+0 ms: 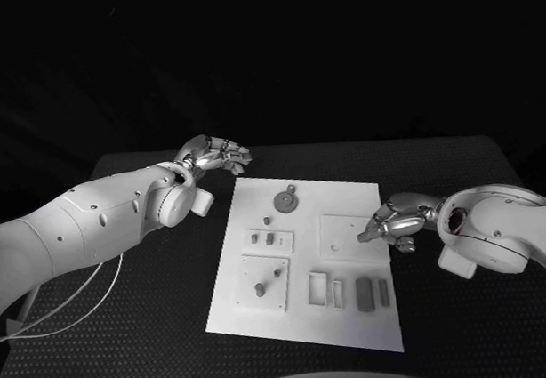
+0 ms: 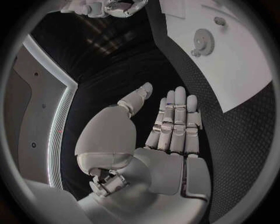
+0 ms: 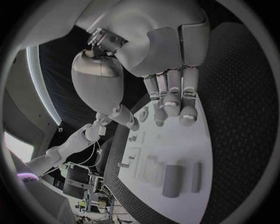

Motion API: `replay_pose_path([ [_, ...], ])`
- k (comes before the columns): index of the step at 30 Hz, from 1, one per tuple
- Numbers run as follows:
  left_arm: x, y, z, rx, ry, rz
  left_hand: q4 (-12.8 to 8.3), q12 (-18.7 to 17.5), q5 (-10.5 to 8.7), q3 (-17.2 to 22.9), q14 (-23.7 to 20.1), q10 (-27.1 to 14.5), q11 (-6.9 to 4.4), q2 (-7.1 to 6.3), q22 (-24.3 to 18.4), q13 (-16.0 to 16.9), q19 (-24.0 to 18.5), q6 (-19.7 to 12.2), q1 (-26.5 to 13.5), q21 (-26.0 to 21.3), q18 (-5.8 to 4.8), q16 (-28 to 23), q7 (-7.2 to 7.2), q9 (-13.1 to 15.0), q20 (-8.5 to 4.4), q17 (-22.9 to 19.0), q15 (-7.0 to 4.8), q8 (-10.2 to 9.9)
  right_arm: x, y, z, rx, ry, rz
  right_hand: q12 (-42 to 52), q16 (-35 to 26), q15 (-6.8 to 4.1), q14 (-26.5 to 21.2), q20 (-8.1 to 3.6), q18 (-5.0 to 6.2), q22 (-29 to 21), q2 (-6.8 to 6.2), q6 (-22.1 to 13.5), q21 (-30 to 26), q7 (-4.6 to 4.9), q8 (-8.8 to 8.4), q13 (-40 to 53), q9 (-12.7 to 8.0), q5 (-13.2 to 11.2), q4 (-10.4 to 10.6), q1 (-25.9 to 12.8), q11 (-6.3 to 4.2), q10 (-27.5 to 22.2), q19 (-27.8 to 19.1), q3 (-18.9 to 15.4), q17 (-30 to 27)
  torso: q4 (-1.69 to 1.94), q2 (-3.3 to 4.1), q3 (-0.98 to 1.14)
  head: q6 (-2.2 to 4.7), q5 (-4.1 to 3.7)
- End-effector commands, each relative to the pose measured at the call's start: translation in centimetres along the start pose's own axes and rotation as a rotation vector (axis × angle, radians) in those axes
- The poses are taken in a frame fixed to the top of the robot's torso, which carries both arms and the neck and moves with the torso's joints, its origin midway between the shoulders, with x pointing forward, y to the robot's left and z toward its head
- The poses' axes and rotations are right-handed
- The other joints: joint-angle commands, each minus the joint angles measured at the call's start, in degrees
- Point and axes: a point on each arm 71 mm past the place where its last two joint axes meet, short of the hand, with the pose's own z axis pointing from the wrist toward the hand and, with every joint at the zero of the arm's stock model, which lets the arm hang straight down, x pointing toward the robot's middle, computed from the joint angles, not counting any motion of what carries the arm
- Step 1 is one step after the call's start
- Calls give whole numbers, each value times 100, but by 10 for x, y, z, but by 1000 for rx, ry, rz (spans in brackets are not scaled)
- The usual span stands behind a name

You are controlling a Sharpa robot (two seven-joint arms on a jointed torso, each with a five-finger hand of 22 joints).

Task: Assemble the parts on the task board

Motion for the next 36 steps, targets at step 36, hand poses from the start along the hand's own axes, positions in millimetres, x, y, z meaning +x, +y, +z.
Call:
replay_pose_path([
  [36, 10, -1, -6, 23, 41, -51, 46, -9, -52, -87, 17, -27, -14, 29, 34, -16, 19, -47, -130, -56, 99, -81, 2, -7, -3, 59, 28, 14, 66, -28, 3, 210, 291, -37, 226, 24, -68, 146, -89, 303, 97, -111, 225, 271, -79, 98, 755, 199, -31, -39, -723, -93, 109, 45, 205, 344, -11, -49, -8, -46, -284],
])
